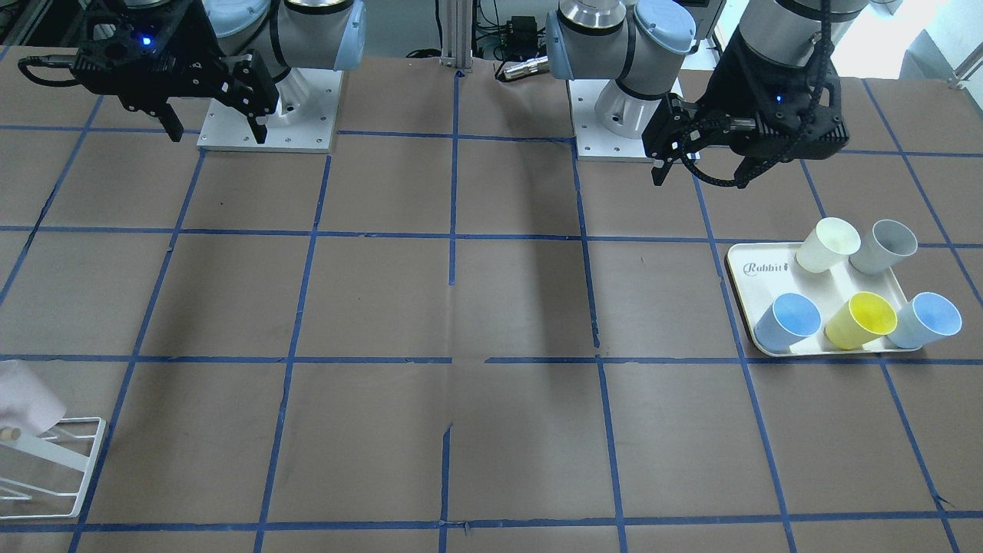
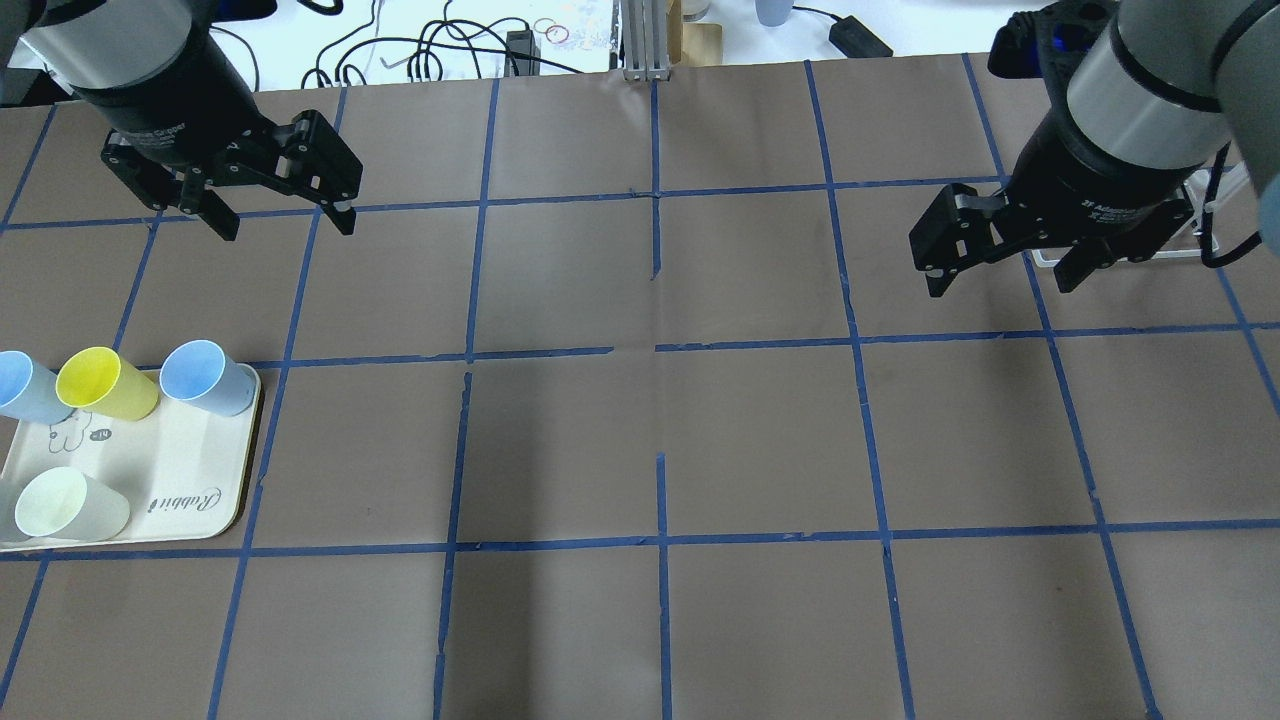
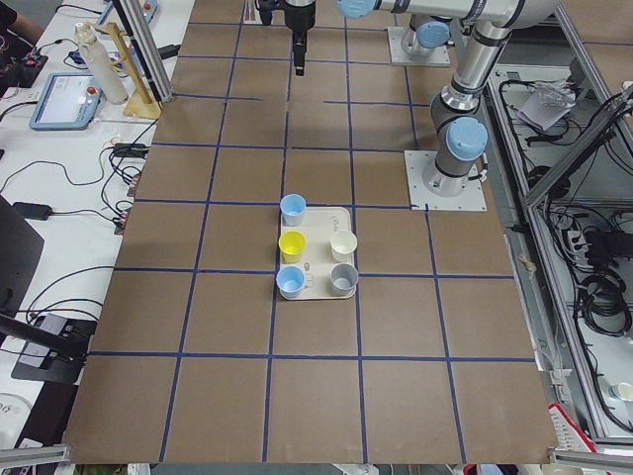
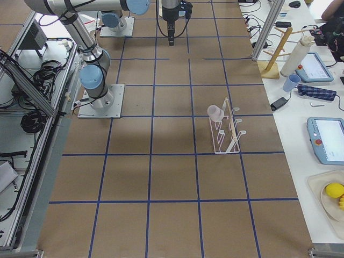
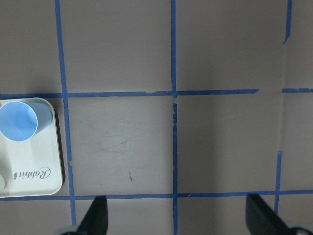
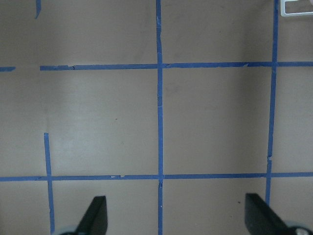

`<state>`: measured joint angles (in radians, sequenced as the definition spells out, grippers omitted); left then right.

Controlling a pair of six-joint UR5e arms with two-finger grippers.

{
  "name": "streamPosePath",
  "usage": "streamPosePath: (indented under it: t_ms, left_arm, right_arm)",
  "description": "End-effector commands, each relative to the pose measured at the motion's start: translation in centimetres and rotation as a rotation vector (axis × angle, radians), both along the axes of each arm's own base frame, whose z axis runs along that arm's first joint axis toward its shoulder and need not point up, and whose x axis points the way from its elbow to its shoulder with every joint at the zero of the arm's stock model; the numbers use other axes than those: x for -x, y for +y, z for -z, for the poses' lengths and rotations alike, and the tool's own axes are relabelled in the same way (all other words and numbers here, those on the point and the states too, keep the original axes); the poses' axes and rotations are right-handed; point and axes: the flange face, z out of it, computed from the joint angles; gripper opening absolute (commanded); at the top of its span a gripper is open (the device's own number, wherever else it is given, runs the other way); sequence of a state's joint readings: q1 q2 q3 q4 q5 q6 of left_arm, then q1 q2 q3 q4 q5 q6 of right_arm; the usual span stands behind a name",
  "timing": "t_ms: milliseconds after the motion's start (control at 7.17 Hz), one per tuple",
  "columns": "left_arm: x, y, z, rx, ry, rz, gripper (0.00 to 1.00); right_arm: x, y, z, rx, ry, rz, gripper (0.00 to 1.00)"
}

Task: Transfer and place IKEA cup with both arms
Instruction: 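Move the right gripper over the wire rack holding the pink cup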

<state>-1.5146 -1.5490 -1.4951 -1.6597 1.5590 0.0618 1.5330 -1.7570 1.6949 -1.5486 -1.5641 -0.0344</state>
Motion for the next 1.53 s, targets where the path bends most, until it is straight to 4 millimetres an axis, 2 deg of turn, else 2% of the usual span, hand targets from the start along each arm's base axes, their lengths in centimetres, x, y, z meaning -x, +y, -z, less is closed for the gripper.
streamPosePath:
  t_ms: [0, 419, 837, 1116, 1256, 1395]
  left_arm:
    - [0.2, 0.4, -0.3, 0.001, 0.001, -0.004, 1.00]
    - [-0.2, -0.3, 0.6, -0.025, -0.003, 0.011, 1.00]
    - [1.5, 0.1, 1.1, -0.035, -0.015, 0.037, 1.00]
    - [1.2, 0.3, 0.5, -0.019, -0.016, 0.027, 1.00]
    - [1.1, 0.3, 1.0, -0.027, -0.002, 0.021, 1.00]
    - [1.2, 0.0, 1.2, -0.030, -0.001, 0.019, 1.00]
  right_arm:
    - [1.2, -0.5, 0.1, 0.005, 0.002, 0.010, 1.00]
    - [8.3, -1.9, -0.1, 0.027, 0.001, -0.068, 1.00]
    - [16.1, -4.1, 1.3, 0.048, 0.028, -0.196, 1.00]
    - [20.7, -6.3, 3.8, 0.070, -0.001, -0.272, 1.00]
    - [23.3, -7.3, 5.0, 0.097, -0.016, -0.296, 1.00]
    - [24.8, -8.9, 7.2, 0.133, -0.018, -0.327, 1.00]
